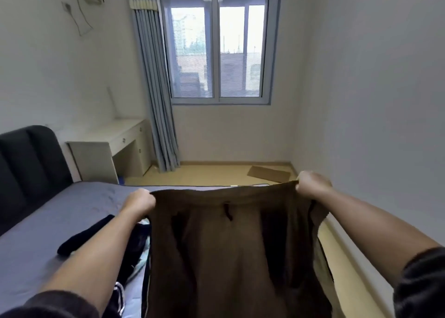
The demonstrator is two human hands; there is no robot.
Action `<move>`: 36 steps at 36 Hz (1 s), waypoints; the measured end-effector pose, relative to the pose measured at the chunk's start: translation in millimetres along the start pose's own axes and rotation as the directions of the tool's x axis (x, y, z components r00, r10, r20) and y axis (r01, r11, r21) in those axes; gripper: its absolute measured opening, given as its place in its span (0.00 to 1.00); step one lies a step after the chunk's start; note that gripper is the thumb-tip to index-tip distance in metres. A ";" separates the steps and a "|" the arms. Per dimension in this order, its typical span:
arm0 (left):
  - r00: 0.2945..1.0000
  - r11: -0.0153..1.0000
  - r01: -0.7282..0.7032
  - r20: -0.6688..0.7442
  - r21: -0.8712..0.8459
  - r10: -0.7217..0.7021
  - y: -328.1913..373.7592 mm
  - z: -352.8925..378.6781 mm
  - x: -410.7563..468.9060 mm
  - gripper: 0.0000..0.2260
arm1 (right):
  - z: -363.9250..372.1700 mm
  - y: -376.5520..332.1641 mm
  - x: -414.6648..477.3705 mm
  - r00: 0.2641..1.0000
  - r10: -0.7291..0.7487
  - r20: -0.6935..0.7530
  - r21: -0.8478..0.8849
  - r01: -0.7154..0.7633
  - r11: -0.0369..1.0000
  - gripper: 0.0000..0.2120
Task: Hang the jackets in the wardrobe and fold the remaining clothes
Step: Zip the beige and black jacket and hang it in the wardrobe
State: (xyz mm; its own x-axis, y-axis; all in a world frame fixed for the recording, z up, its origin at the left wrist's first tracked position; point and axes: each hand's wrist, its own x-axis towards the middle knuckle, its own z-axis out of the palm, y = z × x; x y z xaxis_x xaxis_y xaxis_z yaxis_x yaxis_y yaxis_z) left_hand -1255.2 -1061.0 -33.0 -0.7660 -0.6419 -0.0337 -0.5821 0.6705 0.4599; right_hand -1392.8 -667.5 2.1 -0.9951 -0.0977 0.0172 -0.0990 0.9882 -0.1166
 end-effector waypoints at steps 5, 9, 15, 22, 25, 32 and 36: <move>0.943 0.797 -0.271 -0.316 -0.540 0.107 96.2 -52.5 -3.8 0.11 | -62.2 -19.5 3.7 0.869 0.117 -0.481 0.646 0.261 0.717 0.07; 0.514 0.761 -0.646 -0.698 0.068 0.499 114.8 -55.9 -19.0 0.08 | -76.3 -22.7 -8.2 0.600 -0.161 -0.783 0.347 0.637 0.688 0.05; 0.993 0.927 -0.105 0.019 -0.361 0.120 79.1 -11.3 -14.8 0.11 | -11.0 9.0 -8.4 0.986 0.165 -0.002 0.661 -0.123 0.741 0.06; 0.998 0.356 0.044 0.058 -0.934 0.028 117.1 -21.6 -56.1 0.13 | -19.0 -25.0 -35.4 0.985 0.116 0.125 0.989 -0.116 -0.088 0.13; 0.994 0.163 -0.023 -0.004 -0.986 0.113 122.5 -38.9 -84.9 0.13 | -51.7 -30.7 -59.1 0.998 0.013 0.063 0.955 -0.057 -0.290 0.14; 0.902 0.020 -0.269 -0.245 -0.963 0.356 127.8 -105.7 -140.1 0.11 | -134.6 -25.3 -116.9 0.927 0.016 -0.375 0.877 0.360 -0.319 0.06; 0.871 -0.006 -0.293 -0.269 -0.956 0.412 128.8 -115.7 -133.2 0.12 | -146.6 -28.9 -104.3 0.913 -0.071 -0.402 0.843 0.340 -0.416 0.08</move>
State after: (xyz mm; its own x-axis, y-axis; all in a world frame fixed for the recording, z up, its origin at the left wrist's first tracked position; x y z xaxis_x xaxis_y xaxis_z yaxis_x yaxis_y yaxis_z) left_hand -1196.6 -932.2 133.4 -0.8333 -0.3829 0.3987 0.4882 -0.1715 0.8557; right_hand -1285.3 -668.6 149.2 -0.8990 -0.1117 0.4236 -0.3015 -0.5438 -0.7832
